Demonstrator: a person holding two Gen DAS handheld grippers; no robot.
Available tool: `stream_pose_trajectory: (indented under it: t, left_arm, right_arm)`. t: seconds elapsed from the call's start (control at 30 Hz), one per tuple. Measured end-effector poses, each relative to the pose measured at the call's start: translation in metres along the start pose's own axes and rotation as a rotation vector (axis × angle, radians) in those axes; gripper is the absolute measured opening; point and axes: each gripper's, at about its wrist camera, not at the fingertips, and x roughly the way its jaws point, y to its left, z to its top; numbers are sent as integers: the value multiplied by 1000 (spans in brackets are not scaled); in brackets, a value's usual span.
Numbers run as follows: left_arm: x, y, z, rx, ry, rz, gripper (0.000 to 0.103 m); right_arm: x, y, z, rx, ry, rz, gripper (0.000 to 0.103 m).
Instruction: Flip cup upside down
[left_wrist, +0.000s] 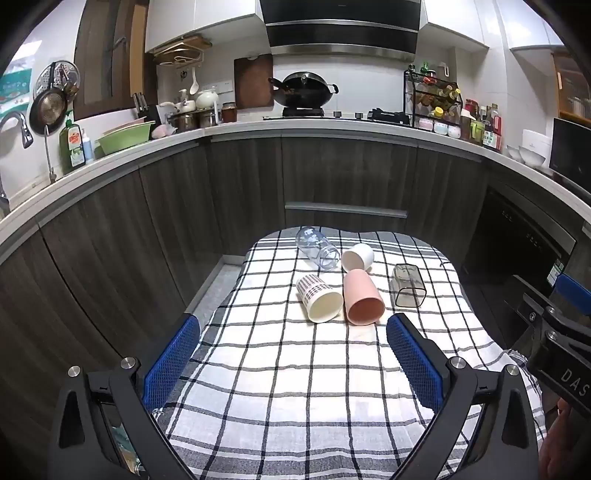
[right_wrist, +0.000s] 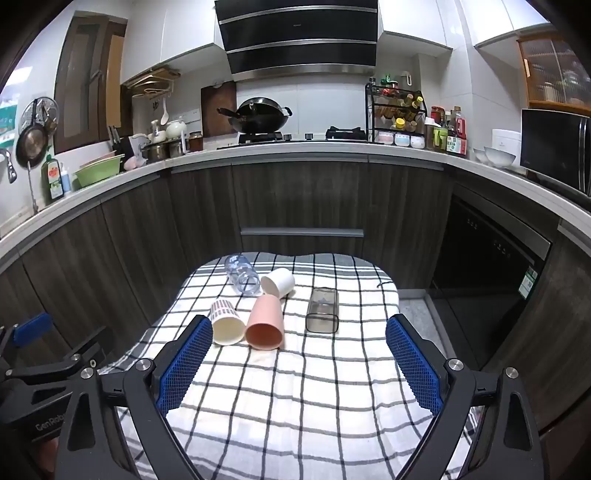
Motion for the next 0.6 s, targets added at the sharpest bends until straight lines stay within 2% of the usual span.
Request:
stream_pose_trajectory:
  t: [0.6]
  left_arm:
    - [-3, -3, -1, 6, -13, -6, 103]
  right_arm:
    - [1, 1, -9, 14, -6, 9, 95]
